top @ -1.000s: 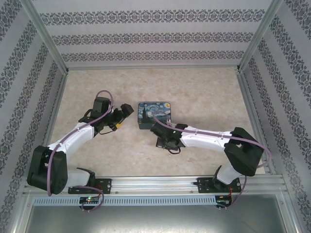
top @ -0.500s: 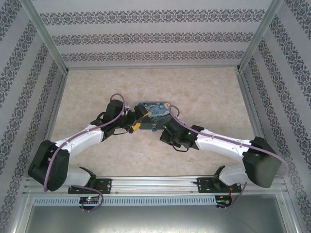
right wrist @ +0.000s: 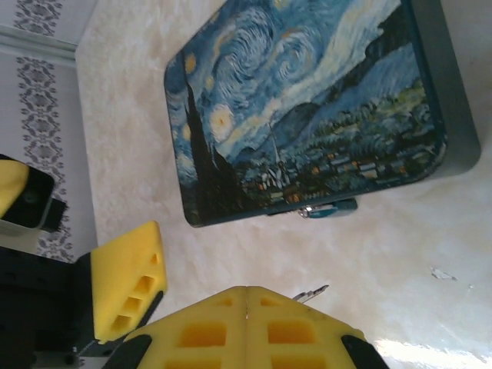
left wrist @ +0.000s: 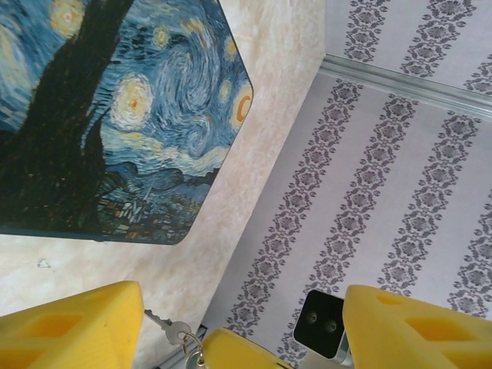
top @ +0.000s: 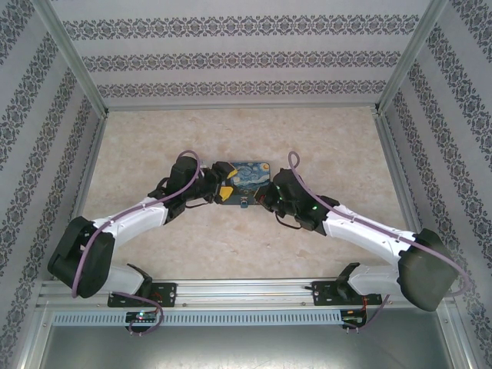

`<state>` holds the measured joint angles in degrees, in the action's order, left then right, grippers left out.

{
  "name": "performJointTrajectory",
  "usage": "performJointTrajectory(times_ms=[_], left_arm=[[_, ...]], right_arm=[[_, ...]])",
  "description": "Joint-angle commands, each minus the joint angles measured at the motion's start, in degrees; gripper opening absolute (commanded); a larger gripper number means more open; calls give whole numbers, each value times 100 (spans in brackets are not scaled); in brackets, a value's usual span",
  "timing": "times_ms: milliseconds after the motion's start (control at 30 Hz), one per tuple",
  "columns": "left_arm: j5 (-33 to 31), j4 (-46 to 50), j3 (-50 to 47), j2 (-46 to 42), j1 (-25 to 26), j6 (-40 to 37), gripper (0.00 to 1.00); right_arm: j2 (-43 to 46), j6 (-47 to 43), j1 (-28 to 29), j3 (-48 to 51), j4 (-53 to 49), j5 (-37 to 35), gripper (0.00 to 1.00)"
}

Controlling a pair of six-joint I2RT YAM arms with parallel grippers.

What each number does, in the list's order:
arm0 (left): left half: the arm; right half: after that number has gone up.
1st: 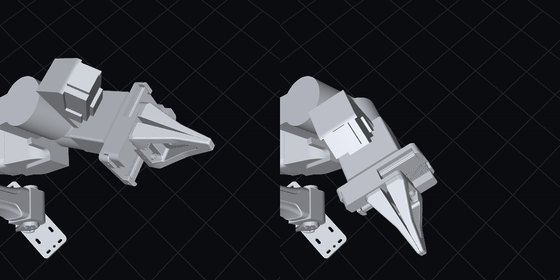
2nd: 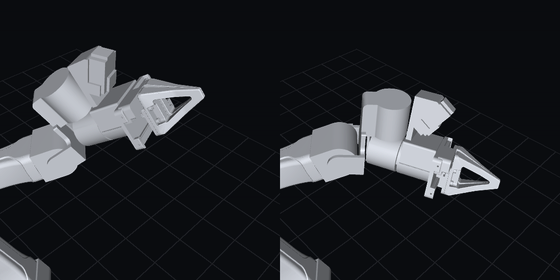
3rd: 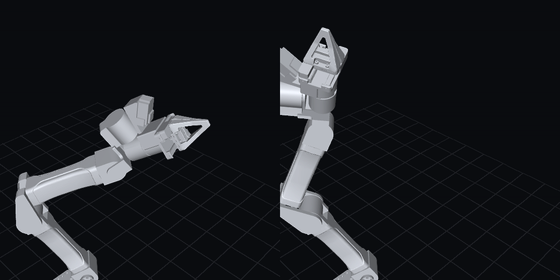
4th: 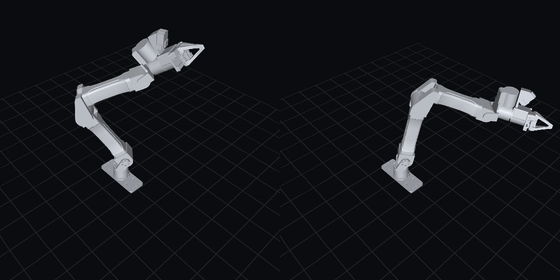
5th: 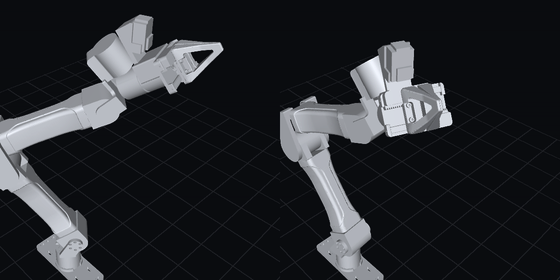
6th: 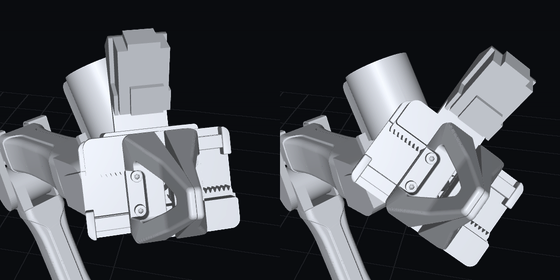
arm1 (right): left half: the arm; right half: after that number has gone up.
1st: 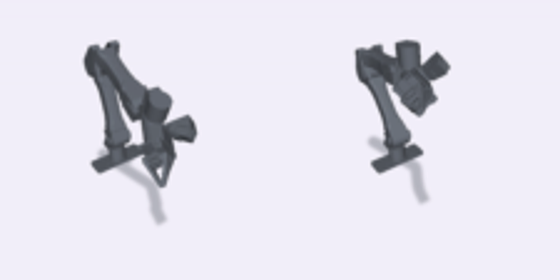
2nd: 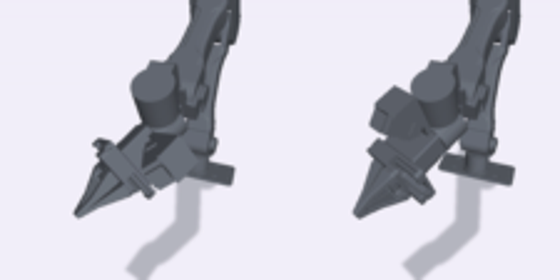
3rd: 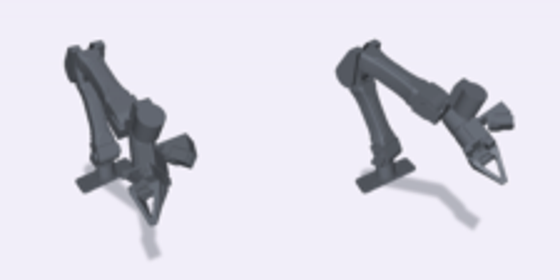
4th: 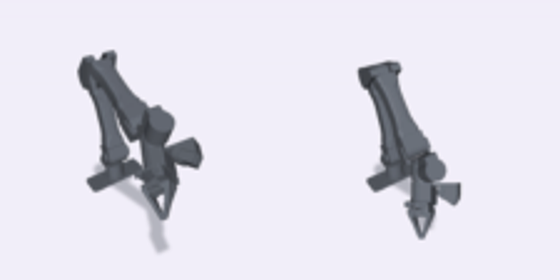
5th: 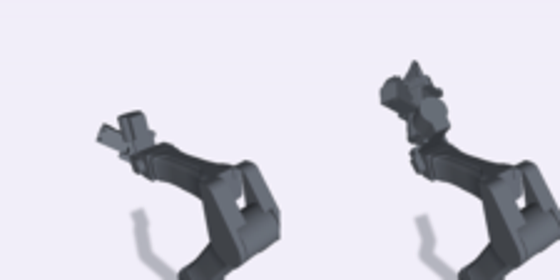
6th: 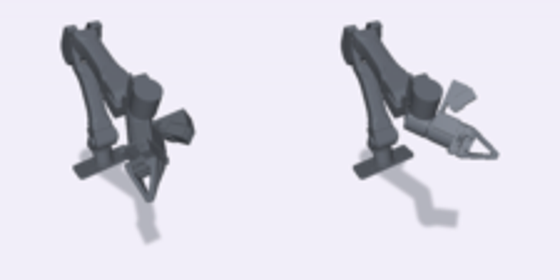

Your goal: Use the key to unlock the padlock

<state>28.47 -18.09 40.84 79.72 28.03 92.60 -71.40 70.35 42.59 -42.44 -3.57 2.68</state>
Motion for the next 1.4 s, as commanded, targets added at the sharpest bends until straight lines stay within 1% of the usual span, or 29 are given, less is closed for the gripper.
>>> performJointTrajectory(times_ms=[0, 167, 467, 733, 967, 1167, 1367], left_arm=[[-3, -685, 71, 161, 127, 757, 66], [68, -1056, 119, 476, 227, 1178, 61], [55, -1510, 252, 847, 317, 1515, 58], [-14, -1671, 252, 939, 318, 1625, 53], [-12, -1872, 262, 1064, 320, 1711, 44], [-32, -1963, 251, 1129, 327, 1744, 40], [-61, -2167, 206, 1203, 354, 1854, 39]], right_arm=[[31, -11, -86, -331, 303, 83, 0], [-223, -30, -105, -706, 465, 139, 0], [-693, 84, -38, -1105, 838, 285, 0], [-749, 185, -6, -973, 989, 284, 0], [-738, 243, -5, -841, 1051, 270, 0], [-769, 260, -6, -809, 1084, 295, 0], [-882, 294, -7, -809, 1152, 334, 0]])
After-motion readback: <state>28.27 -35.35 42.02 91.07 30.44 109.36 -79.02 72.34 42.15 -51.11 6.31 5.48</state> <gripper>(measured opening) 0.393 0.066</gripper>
